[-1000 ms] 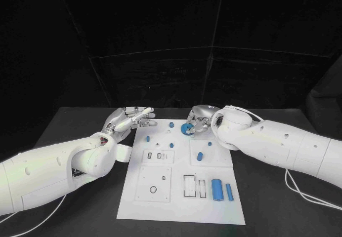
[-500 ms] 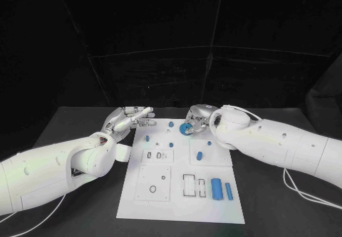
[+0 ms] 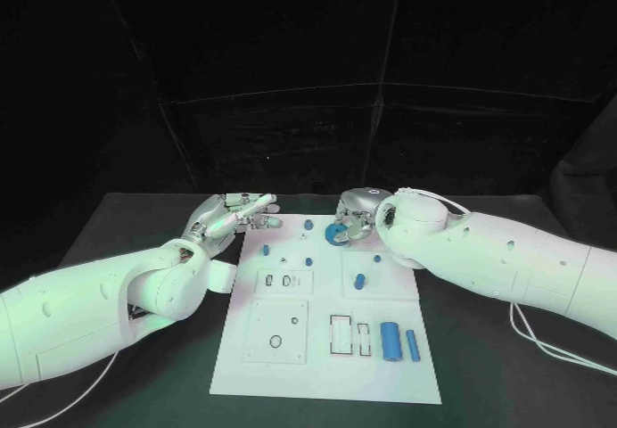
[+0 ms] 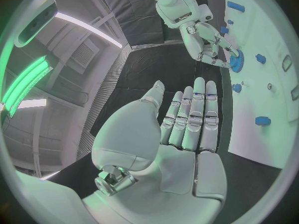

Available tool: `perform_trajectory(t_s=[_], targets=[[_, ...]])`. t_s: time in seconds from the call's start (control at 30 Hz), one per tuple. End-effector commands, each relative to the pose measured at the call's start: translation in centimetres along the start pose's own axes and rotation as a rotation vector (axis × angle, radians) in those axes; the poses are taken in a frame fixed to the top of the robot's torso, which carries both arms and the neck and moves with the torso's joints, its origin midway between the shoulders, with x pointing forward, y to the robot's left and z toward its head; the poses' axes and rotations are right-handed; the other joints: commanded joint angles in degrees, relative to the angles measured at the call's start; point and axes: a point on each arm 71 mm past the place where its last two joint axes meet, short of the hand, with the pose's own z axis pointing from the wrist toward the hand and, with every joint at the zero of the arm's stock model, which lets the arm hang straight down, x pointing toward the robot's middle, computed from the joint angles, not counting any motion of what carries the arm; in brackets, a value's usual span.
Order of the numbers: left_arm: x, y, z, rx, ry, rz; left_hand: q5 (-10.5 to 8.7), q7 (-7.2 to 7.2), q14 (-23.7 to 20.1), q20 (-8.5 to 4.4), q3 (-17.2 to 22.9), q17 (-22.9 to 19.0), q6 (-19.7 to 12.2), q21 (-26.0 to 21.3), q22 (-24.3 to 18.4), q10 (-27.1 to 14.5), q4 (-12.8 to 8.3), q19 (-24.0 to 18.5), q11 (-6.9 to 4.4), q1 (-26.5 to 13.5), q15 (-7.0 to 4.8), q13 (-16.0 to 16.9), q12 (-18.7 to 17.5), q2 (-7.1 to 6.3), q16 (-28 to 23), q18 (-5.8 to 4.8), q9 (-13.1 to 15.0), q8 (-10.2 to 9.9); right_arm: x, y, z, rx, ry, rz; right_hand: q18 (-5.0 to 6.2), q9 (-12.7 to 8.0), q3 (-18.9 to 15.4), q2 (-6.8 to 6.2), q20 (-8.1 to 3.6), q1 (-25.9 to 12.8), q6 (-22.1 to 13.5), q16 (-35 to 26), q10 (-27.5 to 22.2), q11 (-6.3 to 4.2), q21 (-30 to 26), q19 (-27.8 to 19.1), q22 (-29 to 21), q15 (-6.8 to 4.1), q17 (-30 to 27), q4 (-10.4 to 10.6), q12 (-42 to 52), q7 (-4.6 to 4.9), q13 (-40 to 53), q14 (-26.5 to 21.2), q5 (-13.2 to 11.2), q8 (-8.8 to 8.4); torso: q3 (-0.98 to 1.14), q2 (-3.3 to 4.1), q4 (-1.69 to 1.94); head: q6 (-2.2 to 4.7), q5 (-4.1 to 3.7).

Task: Assemble the parts on the task board

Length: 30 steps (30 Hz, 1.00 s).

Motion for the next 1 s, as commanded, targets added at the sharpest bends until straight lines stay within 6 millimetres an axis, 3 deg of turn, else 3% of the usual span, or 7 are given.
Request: perform_trajectory(t_s=[0.03,0.33,0.53,0.67,1.0], targets=[[0.2,-0.1,0.0,0.001,0.016,-0.004,0.26,0.04,0.42,0.01,0.03,0.05,0.48,-0.29,-0.05,0.37,-0.38,0.4,0.17,0.41,-0.01,-0.09,-0.34,0.08,-0.32,0.43,-0.06,-0.25,0.8,-0.1,0.0,0.025,0.074,-0.037,-0.46,-0.26,0.08,-0.5,-0.43,-0.69,-0.32,0.15,-0.24,-0.3,0.23,0.23,2.58,-0.51,4.56,0.43,-0.53,0.18,0.08,3.89,0.86,-0.53,-0.08,-0.04,0.01,0.02,-0.08],[0.2,-0.1,0.0,0.0,0.016,-0.004,0.26,0.04,0.42,0.01,0.03,0.05,0.48,-0.29,-0.05,0.37,-0.38,0.4,0.17,0.41,-0.01,-0.09,-0.34,0.08,-0.32,0.43,-0.06,-0.25,0.9,0.1,0.2,0.032,0.083,-0.051,-0.46,-0.38,0.29,-0.88,-0.4,-0.72,-0.69,0.17,-0.4,-0.24,0.23,0.23,2.61,-0.47,4.63,0.33,-0.89,0.25,-0.15,3.9,1.16,-0.83,0.0,0.0,-0.02,-0.03,-0.09],[0.2,-0.1,0.1,-0.001,0.015,-0.003,0.26,0.05,0.42,0.01,0.03,0.07,0.46,-0.32,-0.08,0.36,-0.39,0.41,0.18,0.38,-0.01,-0.1,-0.38,0.12,-0.37,0.43,-0.06,-0.27,0.4,0.2,0.1,0.022,0.012,-0.018,-0.52,-0.3,2.14,-0.45,-0.46,-1.2,0.31,0.25,0.0,-0.39,0.35,0.39,2.9,-0.56,4.82,0.76,-0.38,0.15,0.38,3.95,6.02,-0.64,0.07,0.02,0.05,0.0,-0.02],[0.1,-0.1,0.1,-0.001,0.014,-0.003,0.26,0.05,0.42,0.01,0.03,0.07,0.46,-0.32,-0.08,0.36,-0.39,0.41,0.18,0.38,-0.01,-0.1,-0.38,0.12,-0.37,0.43,-0.06,-0.27,-0.3,0.7,-0.3,0.01,-0.087,0.039,-0.61,-0.32,3.31,-0.41,-0.55,-1.62,0.66,0.36,0.22,-0.47,0.55,0.63,3.34,-0.65,5.05,1.07,-0.15,0.04,0.63,4.02,8.04,-0.66,0.07,0.01,0.05,-0.01,0.08],[0.1,0.0,0.1,0.0,0.011,-0.001,0.27,0.06,0.42,0.01,0.05,0.09,0.44,-0.35,-0.1,0.34,-0.39,0.42,0.19,0.35,0.0,-0.12,-0.43,0.19,-0.41,0.42,-0.06,-0.29,-1.2,2.4,-1.3,-0.054,-0.204,0.071,-0.65,-0.31,4.08,-0.85,-0.61,-1.54,0.91,0.49,0.31,-0.57,0.64,0.75,3.54,-0.72,5.3,0.84,-0.08,-0.05,0.74,4.07,8.84,-0.64,0.02,0.0,0.03,0.07,0.27]])
